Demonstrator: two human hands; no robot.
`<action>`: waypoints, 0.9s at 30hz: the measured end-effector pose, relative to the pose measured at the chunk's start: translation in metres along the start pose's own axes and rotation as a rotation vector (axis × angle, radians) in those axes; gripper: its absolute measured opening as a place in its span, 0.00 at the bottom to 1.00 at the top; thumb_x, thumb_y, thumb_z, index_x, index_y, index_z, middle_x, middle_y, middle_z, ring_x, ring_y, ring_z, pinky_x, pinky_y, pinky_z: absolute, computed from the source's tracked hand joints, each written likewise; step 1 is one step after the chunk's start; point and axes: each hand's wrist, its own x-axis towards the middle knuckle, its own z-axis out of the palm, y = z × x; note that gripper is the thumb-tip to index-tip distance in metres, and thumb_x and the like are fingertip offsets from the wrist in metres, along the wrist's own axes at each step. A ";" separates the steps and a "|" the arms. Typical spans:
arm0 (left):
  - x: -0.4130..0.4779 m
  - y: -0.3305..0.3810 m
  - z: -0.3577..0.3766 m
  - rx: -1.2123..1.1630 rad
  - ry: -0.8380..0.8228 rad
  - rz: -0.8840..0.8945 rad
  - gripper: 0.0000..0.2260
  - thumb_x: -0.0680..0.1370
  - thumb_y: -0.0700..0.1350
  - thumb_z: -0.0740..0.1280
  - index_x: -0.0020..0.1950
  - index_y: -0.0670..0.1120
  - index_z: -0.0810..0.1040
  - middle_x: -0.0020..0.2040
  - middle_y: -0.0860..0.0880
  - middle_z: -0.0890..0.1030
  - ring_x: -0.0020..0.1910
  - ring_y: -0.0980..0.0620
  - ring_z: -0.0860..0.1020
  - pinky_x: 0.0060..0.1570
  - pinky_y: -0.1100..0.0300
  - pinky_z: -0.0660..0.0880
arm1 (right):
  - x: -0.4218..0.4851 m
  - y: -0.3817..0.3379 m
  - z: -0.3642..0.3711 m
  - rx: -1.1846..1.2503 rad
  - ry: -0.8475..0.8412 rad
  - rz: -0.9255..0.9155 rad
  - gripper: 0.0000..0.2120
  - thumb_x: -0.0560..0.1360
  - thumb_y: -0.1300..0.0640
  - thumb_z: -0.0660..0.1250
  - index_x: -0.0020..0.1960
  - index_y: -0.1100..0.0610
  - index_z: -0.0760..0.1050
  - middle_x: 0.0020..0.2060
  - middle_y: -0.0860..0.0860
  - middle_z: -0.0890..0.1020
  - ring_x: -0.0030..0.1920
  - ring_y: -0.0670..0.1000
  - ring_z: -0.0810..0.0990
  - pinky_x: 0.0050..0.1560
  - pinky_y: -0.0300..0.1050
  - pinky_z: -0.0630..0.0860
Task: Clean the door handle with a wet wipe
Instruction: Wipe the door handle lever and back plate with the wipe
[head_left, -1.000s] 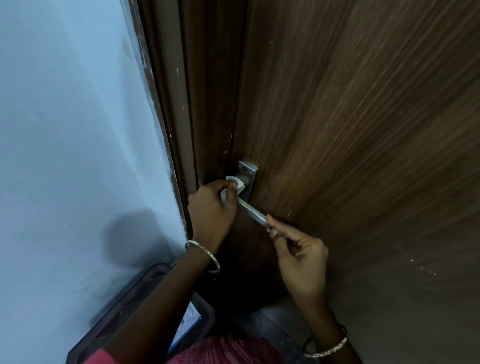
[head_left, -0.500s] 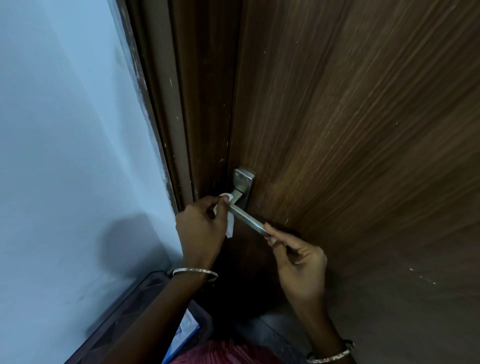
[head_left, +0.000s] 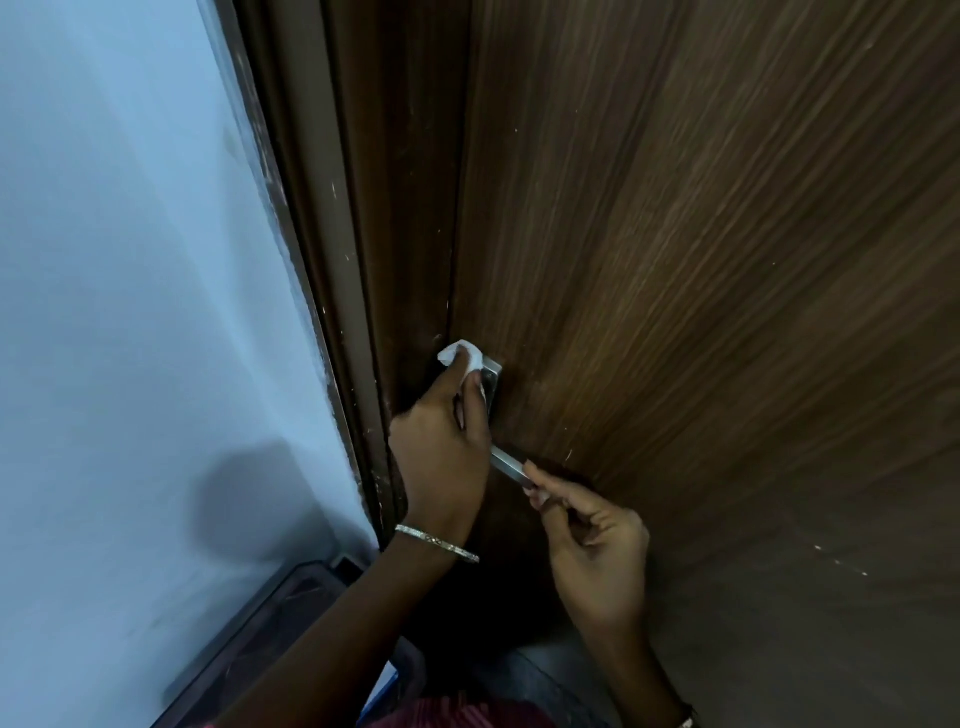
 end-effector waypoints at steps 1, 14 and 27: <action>-0.006 0.001 0.003 0.003 -0.004 0.024 0.13 0.79 0.42 0.69 0.63 0.45 0.82 0.41 0.46 0.87 0.34 0.51 0.83 0.39 0.73 0.68 | 0.000 -0.001 0.000 0.000 0.000 -0.001 0.22 0.76 0.73 0.68 0.56 0.48 0.86 0.49 0.41 0.88 0.50 0.43 0.88 0.54 0.42 0.83; 0.008 -0.016 0.004 0.062 -0.004 0.055 0.12 0.80 0.42 0.67 0.62 0.45 0.82 0.46 0.49 0.86 0.39 0.62 0.79 0.44 0.80 0.69 | -0.002 -0.006 -0.004 -0.012 -0.067 0.017 0.22 0.76 0.71 0.69 0.58 0.46 0.85 0.52 0.38 0.87 0.54 0.41 0.86 0.58 0.40 0.82; 0.016 0.001 0.001 -0.052 0.068 0.065 0.11 0.81 0.45 0.66 0.60 0.45 0.84 0.40 0.52 0.85 0.30 0.61 0.76 0.32 0.77 0.67 | -0.001 -0.007 -0.003 0.001 -0.066 0.001 0.24 0.77 0.70 0.68 0.57 0.41 0.84 0.50 0.37 0.87 0.52 0.41 0.87 0.55 0.33 0.80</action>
